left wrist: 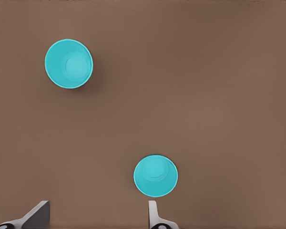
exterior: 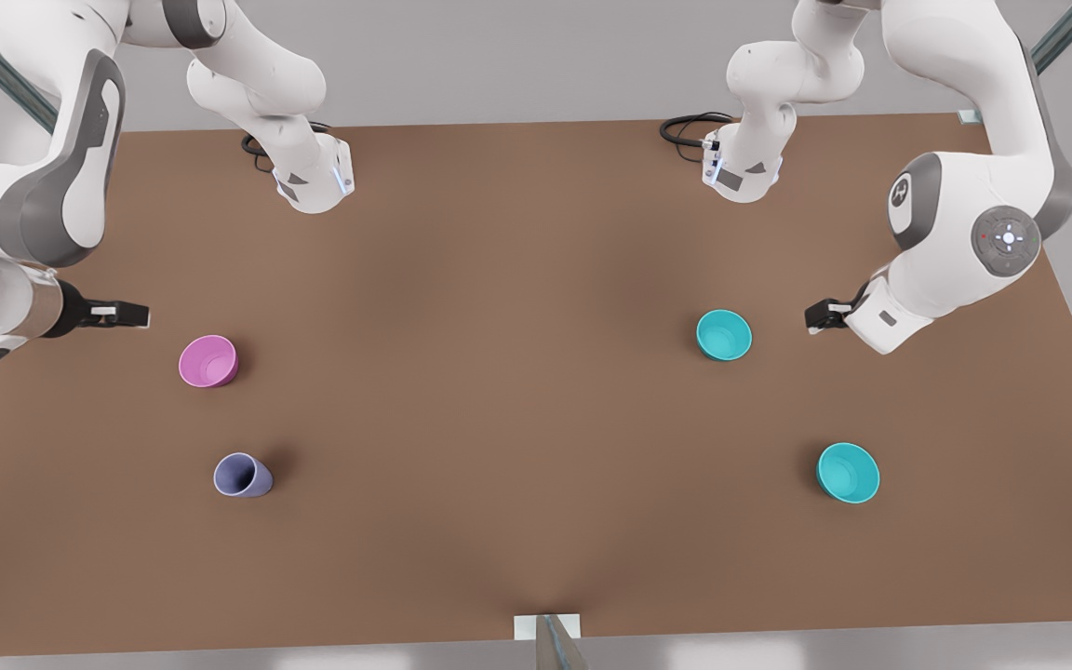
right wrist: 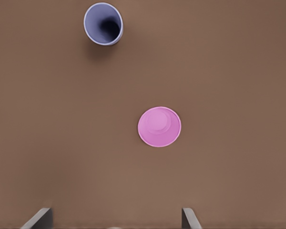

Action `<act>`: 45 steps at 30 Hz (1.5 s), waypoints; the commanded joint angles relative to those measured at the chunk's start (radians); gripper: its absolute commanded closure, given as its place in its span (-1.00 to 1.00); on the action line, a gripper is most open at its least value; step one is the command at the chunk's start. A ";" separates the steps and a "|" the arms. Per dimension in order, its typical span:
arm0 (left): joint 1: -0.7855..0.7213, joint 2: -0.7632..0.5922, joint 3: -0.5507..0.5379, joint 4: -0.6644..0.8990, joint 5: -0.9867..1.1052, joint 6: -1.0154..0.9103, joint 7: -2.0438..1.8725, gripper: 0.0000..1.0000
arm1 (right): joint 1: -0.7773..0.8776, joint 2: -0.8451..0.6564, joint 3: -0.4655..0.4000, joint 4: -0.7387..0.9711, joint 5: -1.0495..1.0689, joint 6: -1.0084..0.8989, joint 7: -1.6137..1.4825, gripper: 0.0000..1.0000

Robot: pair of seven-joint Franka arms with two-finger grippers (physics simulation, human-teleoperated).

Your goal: Stack the blue bowl on the pink bowl

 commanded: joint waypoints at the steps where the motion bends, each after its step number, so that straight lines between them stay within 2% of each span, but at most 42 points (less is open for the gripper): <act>1: 0.001 -0.001 0.000 0.002 0.001 -0.001 -0.010 -1.00 | -0.001 0.002 0.000 0.002 0.006 -0.016 -0.036 -1.00; 7: 0.001 0.002 0.000 0.002 0.001 -0.001 -0.010 -1.00 | -0.176 0.148 -0.003 -0.028 0.000 -0.079 -0.073 -1.00; 10: 0.001 0.001 0.000 0.002 0.001 -0.001 -0.010 -1.00 | -0.254 0.165 -0.002 -0.159 0.086 0.122 -0.074 -1.00; 16: 0.001 0.001 0.000 0.002 0.001 -0.001 -0.010 -1.00 | -0.261 0.120 -0.002 -0.489 0.115 0.569 -0.045 -1.00; 20: 0.001 0.001 0.000 0.002 0.001 -0.001 -0.010 -1.00 | -0.281 0.145 -0.003 -0.602 0.113 0.727 -0.033 -1.00; 35: 0.006 -0.001 0.002 0.002 0.001 -0.031 -0.008 -1.00 | -0.314 0.289 -0.002 -0.624 0.181 0.731 -0.030 -0.98; 36: 0.006 -0.001 0.002 0.002 0.001 -0.031 -0.008 -1.00 | -0.314 0.289 0.000 -0.622 0.181 0.725 -0.032 -0.60; 37: 0.006 -0.001 0.002 0.002 0.001 -0.033 -0.008 -1.00 | -0.314 0.289 0.000 -0.621 0.181 0.716 -0.032 -0.12; 38: 0.006 0.001 0.000 0.002 0.001 -0.031 -0.008 -1.00 | -0.314 0.295 0.000 -0.595 0.181 0.676 -0.032 0.11; 41: 0.006 0.002 0.002 0.002 0.001 -0.031 -0.010 -1.00 | -0.316 0.311 0.000 -0.533 0.181 0.574 -0.033 0.32; 43: 0.007 0.002 0.002 0.002 0.001 -0.031 -0.010 -1.00 | -0.317 0.344 -0.002 -0.461 0.181 0.480 -0.039 0.57; 45: 0.007 0.002 0.002 0.002 0.001 -0.031 -0.010 -1.00 | -0.322 0.346 0.000 -0.444 0.181 0.434 -0.056 0.57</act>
